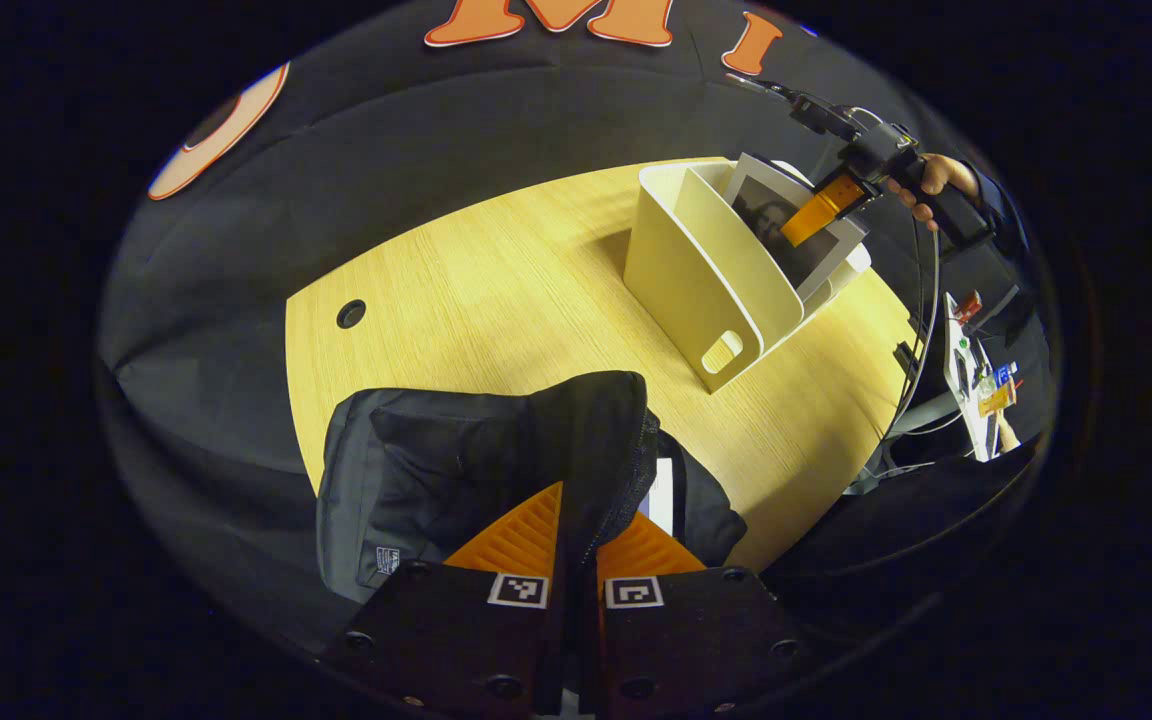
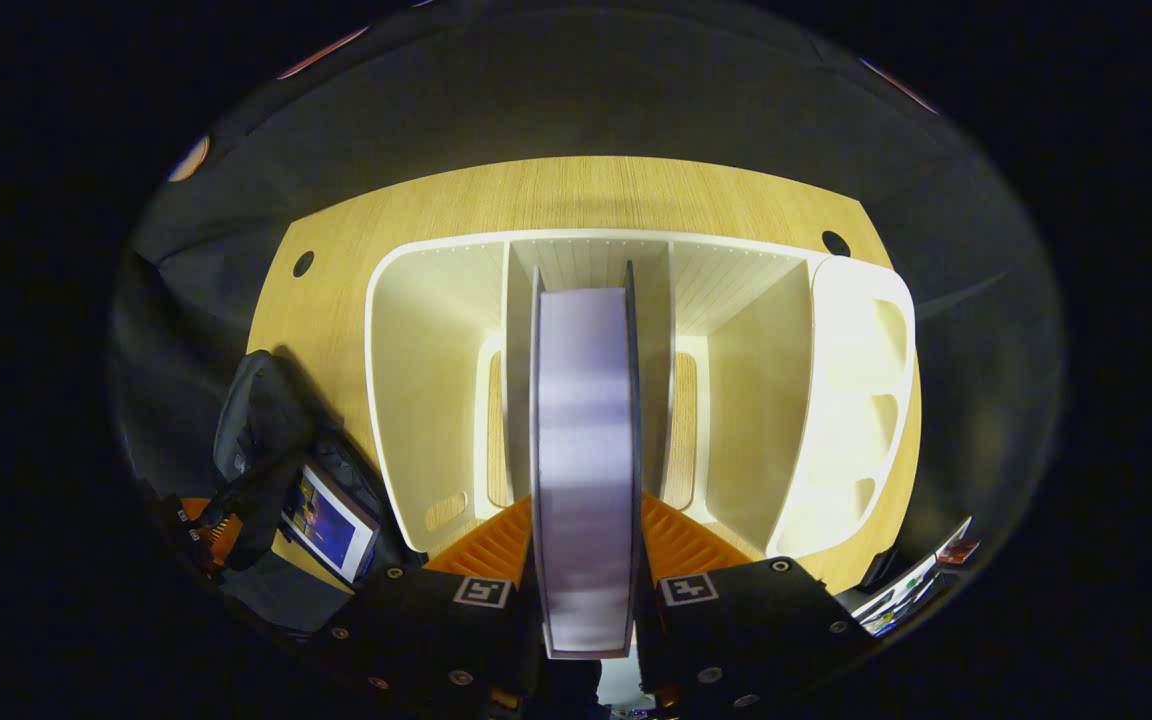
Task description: Open the schoolbag, grab two books from the bookshelf and put them into the schoolbag.
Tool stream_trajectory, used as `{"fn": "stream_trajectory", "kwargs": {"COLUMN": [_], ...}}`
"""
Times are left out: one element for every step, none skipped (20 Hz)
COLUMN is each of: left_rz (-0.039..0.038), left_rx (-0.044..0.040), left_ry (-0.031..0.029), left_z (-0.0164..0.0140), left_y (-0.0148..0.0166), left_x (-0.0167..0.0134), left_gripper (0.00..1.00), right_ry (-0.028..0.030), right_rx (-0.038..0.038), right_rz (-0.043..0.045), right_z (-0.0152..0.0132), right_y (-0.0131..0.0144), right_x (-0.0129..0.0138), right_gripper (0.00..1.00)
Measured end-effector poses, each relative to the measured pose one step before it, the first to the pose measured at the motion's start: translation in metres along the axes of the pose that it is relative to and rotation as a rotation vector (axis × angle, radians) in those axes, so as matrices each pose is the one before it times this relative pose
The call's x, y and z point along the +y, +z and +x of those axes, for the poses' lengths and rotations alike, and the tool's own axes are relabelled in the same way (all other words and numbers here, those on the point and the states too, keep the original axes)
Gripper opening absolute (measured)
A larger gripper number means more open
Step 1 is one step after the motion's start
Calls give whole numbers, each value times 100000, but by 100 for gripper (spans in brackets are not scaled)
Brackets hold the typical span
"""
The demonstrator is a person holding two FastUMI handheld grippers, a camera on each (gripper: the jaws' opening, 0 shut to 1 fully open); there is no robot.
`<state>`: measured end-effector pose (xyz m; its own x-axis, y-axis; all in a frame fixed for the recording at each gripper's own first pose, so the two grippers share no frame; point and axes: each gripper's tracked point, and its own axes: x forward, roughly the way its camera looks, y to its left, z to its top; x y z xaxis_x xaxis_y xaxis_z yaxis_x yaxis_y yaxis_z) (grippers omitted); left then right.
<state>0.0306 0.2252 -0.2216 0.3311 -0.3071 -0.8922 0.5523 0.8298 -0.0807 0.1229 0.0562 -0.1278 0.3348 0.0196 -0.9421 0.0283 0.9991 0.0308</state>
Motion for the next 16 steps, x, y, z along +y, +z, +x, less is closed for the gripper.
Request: {"fn": "stream_trajectory", "kwargs": {"left_rz": [375, 73, 52, 245, 547, 948, 1103, 818, 676, 396, 365, 320, 536, 680, 903, 1050], "left_rx": [-312, -259, -351, -295, -111, -228, -90, -210, -89, -239, 46, 23, 133, 27, 117, 13], "left_ry": [-156, -74, -335, -418, -304, -388, -223, -366, -385, -375, -547, -454, -642, -289, -451, -171], "left_z": [6, -67, 63, 58, -15, -89, 19, 48, 19, -17, 79, 115, 49, -44, 47, 108], "left_y": [-52, -85, -90, -25, -54, -129, -86, -97, 4, -84, -28, -39, 43, 17, -9, -87], "left_x": [-99, 26, -63, -117, 6, -130, -23, 20, 66, 3, -13, 28, -70, 11, -73, -56], "left_gripper": [7, 7, 7, 7, 7, 7, 7, 7, 7, 7, 7, 7, 7, 7, 7, 7], "right_ry": [-224, 382, 932, 967, 358, -72, -88, 288, 729, 815, 891, 523, 323, 8, 250, 302], "right_rx": [-146, -144, 289, 55, -469, -887, -888, -829, -661, -511, -266, -337, -471, -685, -680, -552], "right_rz": [134, 464, 489, 751, 455, 410, 514, 866, 1329, 1669, 1258, 1261, 874, 1213, 921, 1600], "right_z": [-367, -427, -415, -592, -514, -452, -438, -520, -694, -331, -365, -445, -253, -378, -365, -336], "right_y": [-326, -508, -660, -523, -500, -504, -387, -737, -647, -827, -744, -849, -709, -801, -749, -835], "right_x": [55, 209, 272, 200, 122, 11, -138, 64, 73, 82, 63, -152, -92, -131, -76, -116], "right_gripper": [39, 46, 38, 38, 38, 38, 38, 38, 38, 38, 38, 38, 38, 38, 38, 38]}}
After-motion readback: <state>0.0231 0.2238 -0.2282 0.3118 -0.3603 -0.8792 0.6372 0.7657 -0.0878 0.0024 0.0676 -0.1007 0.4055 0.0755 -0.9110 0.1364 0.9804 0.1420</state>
